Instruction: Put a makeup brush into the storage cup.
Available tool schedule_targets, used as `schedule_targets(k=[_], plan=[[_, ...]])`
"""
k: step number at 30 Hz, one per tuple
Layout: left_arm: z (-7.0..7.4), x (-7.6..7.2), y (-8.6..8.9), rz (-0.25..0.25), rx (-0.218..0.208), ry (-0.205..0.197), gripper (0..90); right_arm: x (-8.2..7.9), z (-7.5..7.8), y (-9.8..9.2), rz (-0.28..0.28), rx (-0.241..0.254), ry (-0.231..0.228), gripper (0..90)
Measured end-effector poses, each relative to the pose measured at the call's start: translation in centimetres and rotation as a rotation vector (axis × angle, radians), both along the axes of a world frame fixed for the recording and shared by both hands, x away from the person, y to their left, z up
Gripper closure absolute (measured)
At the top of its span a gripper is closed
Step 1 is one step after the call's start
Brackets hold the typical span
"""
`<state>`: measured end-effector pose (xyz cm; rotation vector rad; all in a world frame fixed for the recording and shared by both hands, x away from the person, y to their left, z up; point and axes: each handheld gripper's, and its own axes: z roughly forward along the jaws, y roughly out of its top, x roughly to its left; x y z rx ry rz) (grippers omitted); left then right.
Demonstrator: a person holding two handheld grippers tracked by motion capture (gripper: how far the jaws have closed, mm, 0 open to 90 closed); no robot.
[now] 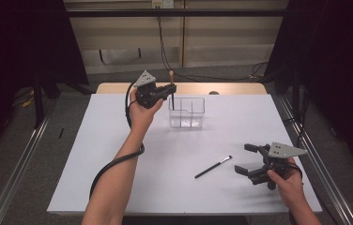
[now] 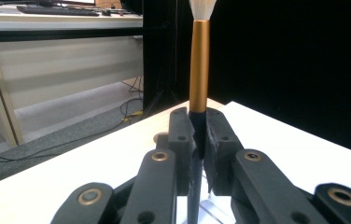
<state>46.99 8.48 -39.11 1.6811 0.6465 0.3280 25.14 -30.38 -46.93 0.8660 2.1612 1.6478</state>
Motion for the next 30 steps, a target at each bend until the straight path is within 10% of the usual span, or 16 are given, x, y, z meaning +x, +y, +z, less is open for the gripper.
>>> schedule_targets(k=[30], plan=[[-1.2, -0.2, 0.2, -0.018, 0.006, 0.042, 78.1, 0.0, 0.0, 0.1, 0.005, -0.001, 0.002, 3.3]])
